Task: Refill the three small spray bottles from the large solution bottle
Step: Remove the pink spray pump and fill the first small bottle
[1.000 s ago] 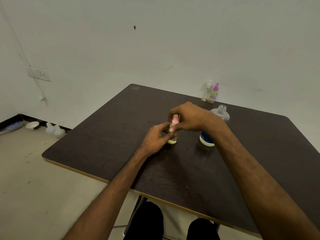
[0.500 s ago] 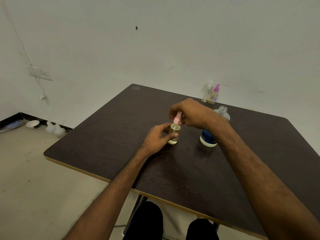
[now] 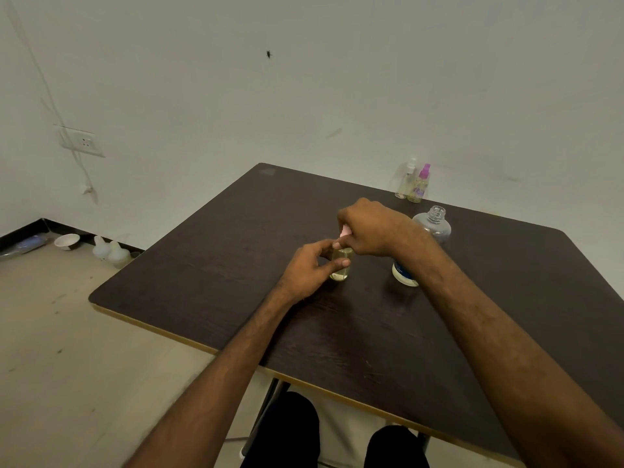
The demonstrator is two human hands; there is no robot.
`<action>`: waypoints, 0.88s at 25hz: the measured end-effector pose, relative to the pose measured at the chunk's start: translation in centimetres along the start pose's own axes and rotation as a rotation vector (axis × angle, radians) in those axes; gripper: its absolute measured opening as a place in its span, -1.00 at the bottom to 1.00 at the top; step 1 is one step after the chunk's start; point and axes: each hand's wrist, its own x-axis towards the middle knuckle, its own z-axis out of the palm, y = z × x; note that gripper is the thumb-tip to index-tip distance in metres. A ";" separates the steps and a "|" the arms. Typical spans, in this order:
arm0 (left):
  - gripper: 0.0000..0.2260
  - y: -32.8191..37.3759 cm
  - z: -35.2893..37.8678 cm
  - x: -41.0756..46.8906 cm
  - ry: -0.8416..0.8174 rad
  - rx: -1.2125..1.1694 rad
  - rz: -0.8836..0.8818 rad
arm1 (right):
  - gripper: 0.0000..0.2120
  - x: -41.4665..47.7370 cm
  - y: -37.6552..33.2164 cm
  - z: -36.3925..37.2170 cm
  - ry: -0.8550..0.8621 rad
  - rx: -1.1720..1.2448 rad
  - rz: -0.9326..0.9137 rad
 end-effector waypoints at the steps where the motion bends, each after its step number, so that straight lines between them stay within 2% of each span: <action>1: -0.69 0.0 0.0 0.0 0.002 -0.006 0.001 | -0.62 -0.1 -0.1 -0.2 -0.010 -0.035 0.015; 4: -0.66 0.2 0.0 -0.1 -0.003 -0.005 0.013 | -0.46 0.0 -0.2 -0.3 -0.035 -0.112 0.075; 6: -0.67 0.2 0.0 -0.1 0.002 -0.003 0.014 | -0.36 -0.3 0.4 -0.4 -0.050 -0.032 0.095; 7: -0.67 0.2 0.0 0.0 0.001 -0.004 0.014 | -0.37 -0.5 0.8 -0.7 -0.047 0.068 0.089; 9: -0.67 0.1 -0.1 0.0 -0.009 0.001 0.017 | -0.56 -1.2 1.4 -1.6 -0.058 0.278 0.006; 11: -0.69 0.1 -0.1 -0.1 -0.014 -0.003 0.011 | -0.58 -1.4 1.7 -2.0 -0.097 0.326 -0.092; 15: -0.76 0.2 0.0 -0.1 -0.012 -0.002 0.012 | -0.70 -0.5 1.0 -0.1 -0.051 0.128 -0.129; 18: -0.77 0.3 0.0 -0.1 -0.017 0.018 0.004 | -0.78 0.0 0.6 0.0 -0.031 0.013 -0.083; 22: -0.73 0.0 -0.1 0.0 -0.019 0.025 0.002 | -0.66 0.1 0.1 0.0 -0.020 -0.068 -0.048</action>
